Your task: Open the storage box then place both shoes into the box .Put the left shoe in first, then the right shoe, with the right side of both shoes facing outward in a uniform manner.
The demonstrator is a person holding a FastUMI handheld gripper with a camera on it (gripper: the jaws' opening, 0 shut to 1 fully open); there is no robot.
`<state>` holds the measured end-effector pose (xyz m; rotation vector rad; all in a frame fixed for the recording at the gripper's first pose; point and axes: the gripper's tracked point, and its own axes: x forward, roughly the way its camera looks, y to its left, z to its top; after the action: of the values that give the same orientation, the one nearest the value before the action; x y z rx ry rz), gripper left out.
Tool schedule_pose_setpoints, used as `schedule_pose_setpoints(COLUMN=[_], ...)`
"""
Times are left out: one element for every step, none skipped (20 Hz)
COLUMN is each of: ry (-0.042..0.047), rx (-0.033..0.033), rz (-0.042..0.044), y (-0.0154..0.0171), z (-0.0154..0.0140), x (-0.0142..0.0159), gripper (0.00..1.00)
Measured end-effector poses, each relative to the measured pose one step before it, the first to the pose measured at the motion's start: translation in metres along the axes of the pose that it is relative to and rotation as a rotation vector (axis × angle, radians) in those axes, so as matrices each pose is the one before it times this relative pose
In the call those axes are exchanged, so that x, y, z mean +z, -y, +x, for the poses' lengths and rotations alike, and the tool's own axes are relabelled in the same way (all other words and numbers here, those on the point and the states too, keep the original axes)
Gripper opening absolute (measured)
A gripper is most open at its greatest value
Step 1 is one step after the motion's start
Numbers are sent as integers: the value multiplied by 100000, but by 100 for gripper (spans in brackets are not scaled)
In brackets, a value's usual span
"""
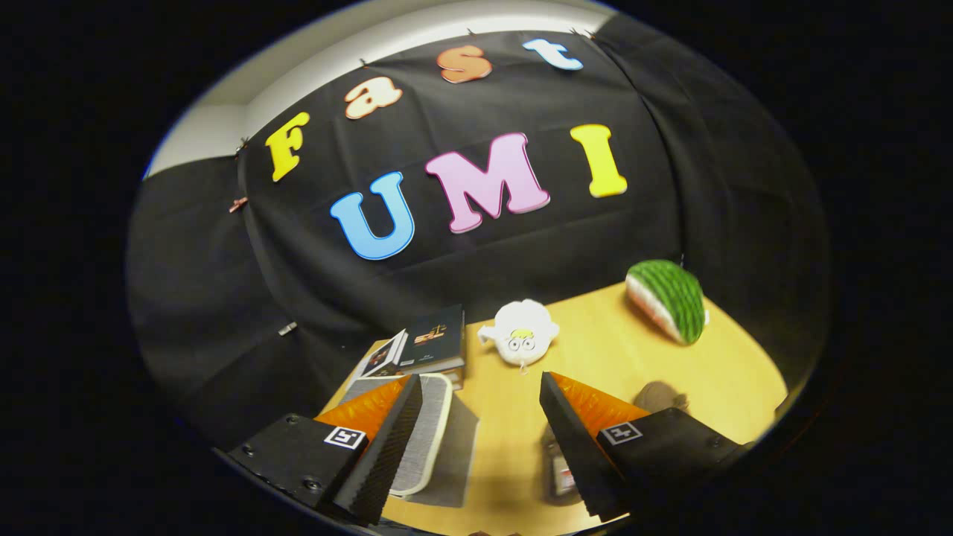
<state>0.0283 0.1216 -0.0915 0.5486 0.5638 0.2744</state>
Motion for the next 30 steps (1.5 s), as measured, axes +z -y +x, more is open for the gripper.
schedule_pose_setpoints(ry=[-5649,-5097,-4522,-4761,-4703,-4652,-4350,-4871,-5172,-3028,-2747,-3018,-2475,-1483,-2025,-2449,-2415,-1598,-1862,-1390,-1093,-1301,-1795,-835,-660,-2798,-3492,-2311,124,-1050], rx=[1802,1824,1677,1763,2168,2693,2198,301,-493,1217,1743,1583,631,-207,-1535,234,2094,123,34,14,-328,-5,905,259,503,1199,945,319,-332,191], rz=[5829,4330,3239,2775,2453,1868,443,-966,-488,1750,3059,2668,1170,-389,615,2565,4002,2078,1265,661,697,1143,1333,1507,1791,1045,735,483,-90,-440], y=[-286,-286,-162,-177,-339,-373,-209,254,379,-98,-203,-79,60,631,701,239,-249,-11,127,-10,109,64,-221,-155,-224,-481,-223,-203,10,-44], z=[593,576,650,758,464,24,309,508,520,662,492,173,433,776,538,484,468,262,451,212,253,152,203,-91,10,198,-16,-64,-317,714], x=[-1159,-1113,-1138,-1214,-1040,-1014,-968,-1115,-1042,-587,-553,-443,-407,-507,-555,-311,-240,-240,-176,-192,35,3,-71,-59,177,-569,-610,-589,431,-489], gripper=[98,98,98,98,98,98,98,98,98,98,98,98,98,98,98,98,98,98,96,96,89,81,74,74,59,45,44,44,43,37])
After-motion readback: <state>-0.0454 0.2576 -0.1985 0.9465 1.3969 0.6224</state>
